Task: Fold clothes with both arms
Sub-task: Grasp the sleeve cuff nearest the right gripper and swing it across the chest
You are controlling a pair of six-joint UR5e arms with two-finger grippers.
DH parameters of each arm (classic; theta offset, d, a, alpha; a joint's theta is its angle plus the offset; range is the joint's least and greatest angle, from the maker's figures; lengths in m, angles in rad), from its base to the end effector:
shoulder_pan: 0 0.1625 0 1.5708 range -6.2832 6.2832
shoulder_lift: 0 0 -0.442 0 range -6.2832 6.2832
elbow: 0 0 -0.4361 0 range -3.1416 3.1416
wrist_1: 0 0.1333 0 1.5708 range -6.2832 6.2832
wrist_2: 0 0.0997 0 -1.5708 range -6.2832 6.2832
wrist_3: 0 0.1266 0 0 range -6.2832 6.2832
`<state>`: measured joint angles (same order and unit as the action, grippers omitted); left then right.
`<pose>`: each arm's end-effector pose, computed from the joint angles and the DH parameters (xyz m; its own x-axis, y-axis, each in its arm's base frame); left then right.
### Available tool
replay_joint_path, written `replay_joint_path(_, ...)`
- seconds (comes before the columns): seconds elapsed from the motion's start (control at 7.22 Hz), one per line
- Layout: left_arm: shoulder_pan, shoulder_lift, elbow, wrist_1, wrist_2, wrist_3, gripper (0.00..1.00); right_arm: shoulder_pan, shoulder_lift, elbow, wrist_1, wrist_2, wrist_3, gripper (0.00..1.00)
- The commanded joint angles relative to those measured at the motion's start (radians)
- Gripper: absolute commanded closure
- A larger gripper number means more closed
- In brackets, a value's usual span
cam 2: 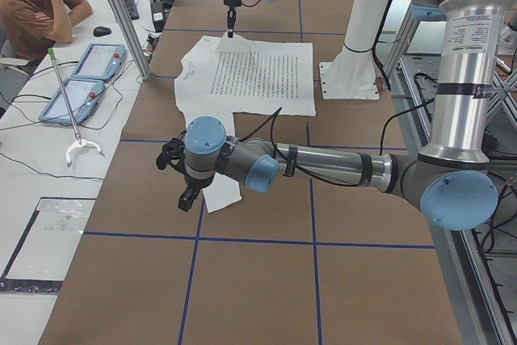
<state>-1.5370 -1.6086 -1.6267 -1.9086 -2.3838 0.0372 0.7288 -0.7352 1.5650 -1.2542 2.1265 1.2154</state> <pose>-0.0218 -0.5789 0.6007 0.6751 0.3604 -0.6438 -0.0558 0.8950 0.4425 -0.5236 -0.5566 0.0906 0.3601 -0.0748 0.9299 -0.0873 0.9897 0.1134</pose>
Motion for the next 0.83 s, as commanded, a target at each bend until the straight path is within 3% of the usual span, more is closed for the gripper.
replay_joint_path(0.0, 0.0, 0.004, 0.001, -0.001, 0.0, 0.0, 0.01, -0.087, 0.057, -0.078, 0.001, -0.097, -0.013, 1.0)
replay_joint_path(0.28, 0.001, 0.004, 0.004, -0.001, 0.0, -0.002, 0.01, -0.1, 0.152, -0.245, 0.01, -0.143, -0.014, 1.0)
replay_joint_path(0.42, 0.0, 0.003, 0.002, -0.001, 0.0, -0.002, 0.01, -0.103, 0.184, -0.302, 0.068, -0.166, -0.013, 1.0)
replay_joint_path(0.69, 0.001, -0.004, 0.004, -0.001, 0.0, -0.01, 0.01, -0.114, 0.192, -0.293, 0.11, -0.168, 0.001, 1.0)
